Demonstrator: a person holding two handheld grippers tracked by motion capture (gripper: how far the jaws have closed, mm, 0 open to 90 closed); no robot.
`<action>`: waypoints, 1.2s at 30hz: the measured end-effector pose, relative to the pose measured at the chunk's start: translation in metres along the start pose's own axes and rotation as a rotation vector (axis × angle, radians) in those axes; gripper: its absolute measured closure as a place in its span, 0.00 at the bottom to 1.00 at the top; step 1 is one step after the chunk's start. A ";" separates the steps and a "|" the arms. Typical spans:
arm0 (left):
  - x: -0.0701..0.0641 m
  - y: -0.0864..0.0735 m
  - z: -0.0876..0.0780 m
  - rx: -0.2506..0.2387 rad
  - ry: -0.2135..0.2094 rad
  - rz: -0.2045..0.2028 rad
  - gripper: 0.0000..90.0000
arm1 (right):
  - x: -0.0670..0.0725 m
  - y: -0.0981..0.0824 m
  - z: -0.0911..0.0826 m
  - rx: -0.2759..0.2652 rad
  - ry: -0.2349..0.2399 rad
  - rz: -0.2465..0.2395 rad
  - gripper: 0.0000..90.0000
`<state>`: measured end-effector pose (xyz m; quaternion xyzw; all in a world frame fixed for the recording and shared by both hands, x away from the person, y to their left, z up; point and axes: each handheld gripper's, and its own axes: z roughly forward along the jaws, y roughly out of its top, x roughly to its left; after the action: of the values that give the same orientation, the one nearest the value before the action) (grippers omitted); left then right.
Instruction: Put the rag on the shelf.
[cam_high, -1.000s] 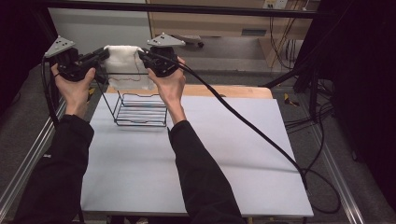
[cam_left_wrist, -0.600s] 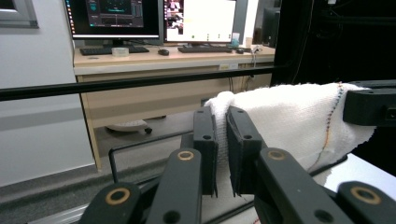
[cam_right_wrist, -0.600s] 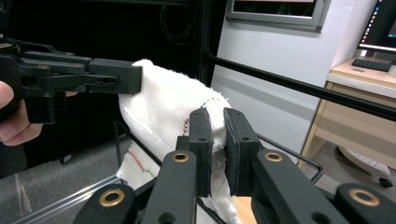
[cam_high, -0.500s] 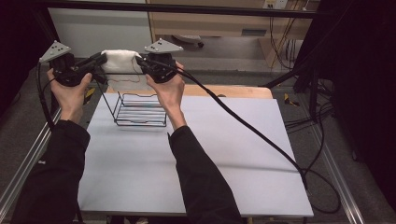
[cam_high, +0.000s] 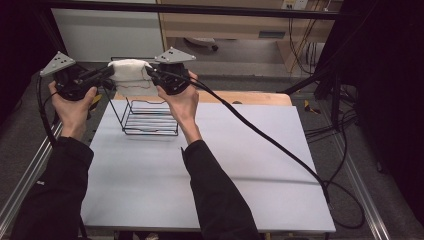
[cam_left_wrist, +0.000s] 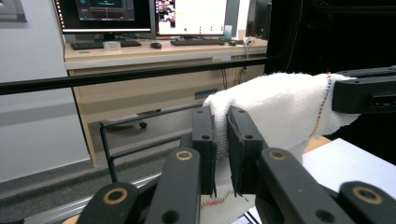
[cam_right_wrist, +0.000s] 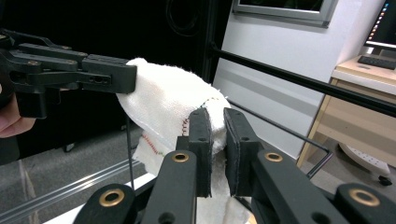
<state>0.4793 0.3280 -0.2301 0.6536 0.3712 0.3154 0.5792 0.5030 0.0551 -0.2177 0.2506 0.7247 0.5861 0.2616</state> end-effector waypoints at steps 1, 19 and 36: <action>0.000 -0.001 -0.001 0.003 -0.001 0.002 0.91 | 0.000 -0.001 0.000 0.001 0.004 -0.002 0.92; -0.007 -0.009 -0.016 0.100 -0.020 -0.008 0.83 | 0.008 -0.016 -0.008 0.041 0.048 -0.038 0.91; -0.007 0.031 -0.008 0.115 0.022 -0.024 0.95 | 0.011 -0.019 -0.008 0.047 0.046 -0.048 0.91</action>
<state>0.4722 0.3247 -0.1982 0.6779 0.4031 0.2938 0.5401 0.4885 0.0535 -0.2354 0.2259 0.7498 0.5681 0.2530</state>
